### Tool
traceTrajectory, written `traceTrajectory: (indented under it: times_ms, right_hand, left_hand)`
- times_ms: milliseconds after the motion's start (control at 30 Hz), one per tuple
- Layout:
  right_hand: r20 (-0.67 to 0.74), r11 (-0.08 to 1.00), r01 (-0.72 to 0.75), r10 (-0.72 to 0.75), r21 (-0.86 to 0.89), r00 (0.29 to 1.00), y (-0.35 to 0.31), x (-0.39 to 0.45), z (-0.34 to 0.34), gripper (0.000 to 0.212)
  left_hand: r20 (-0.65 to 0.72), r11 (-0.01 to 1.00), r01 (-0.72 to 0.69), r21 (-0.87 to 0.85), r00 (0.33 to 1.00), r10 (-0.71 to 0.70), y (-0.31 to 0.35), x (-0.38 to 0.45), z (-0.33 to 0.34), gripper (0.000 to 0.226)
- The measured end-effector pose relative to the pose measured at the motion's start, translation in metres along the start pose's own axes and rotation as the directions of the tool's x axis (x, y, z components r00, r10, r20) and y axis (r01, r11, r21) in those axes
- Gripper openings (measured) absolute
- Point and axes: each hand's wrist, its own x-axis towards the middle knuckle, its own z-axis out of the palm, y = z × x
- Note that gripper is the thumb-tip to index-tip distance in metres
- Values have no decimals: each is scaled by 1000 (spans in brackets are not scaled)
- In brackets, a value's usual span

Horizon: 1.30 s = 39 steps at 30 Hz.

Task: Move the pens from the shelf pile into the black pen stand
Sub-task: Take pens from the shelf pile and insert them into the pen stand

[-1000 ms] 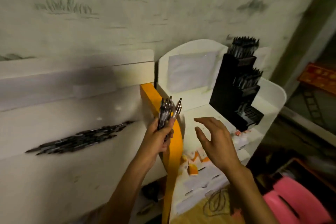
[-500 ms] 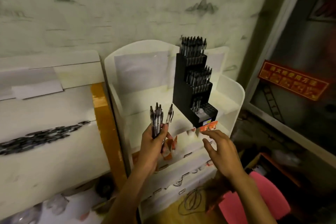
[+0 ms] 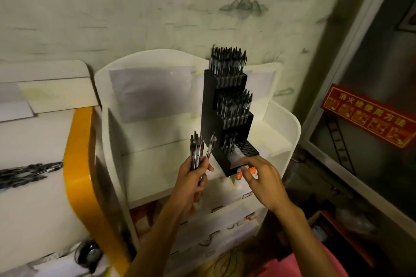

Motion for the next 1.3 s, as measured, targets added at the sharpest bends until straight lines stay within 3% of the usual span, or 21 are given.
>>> traceTrajectory:
  times_ms: [300,433,767,1000,1100,1300]
  right_hand:
    - [47,998,20,-23,64,999,42,76,5,25]
    - [47,985,45,-53,167,997,48,101,9,21]
    - [115,928,51,-100,368,988,83,151,2,23]
    - [233,805,-56,-104,591,967,109,187,-4,11]
    - [241,776,-37,-150,629,959,120,194,-8,9]
    - [327,709,-169,-91,685,941,133,203,-9,13]
  left_hand:
    - [-81,997,75,-9,994,-76,-16,57,29,18]
    - [-167,992,72,101,984,-54,-23,79,39,19]
    - [-302,987,19,159,953,31,-31,117,80,10]
    - [-395,983,-54,175,911,120,-36,131,122,12]
    - [-423,975,-63,213,894,150,-43,139,133,14]
    - [-444,977,-63,202,884,149,-57,151,143,15]
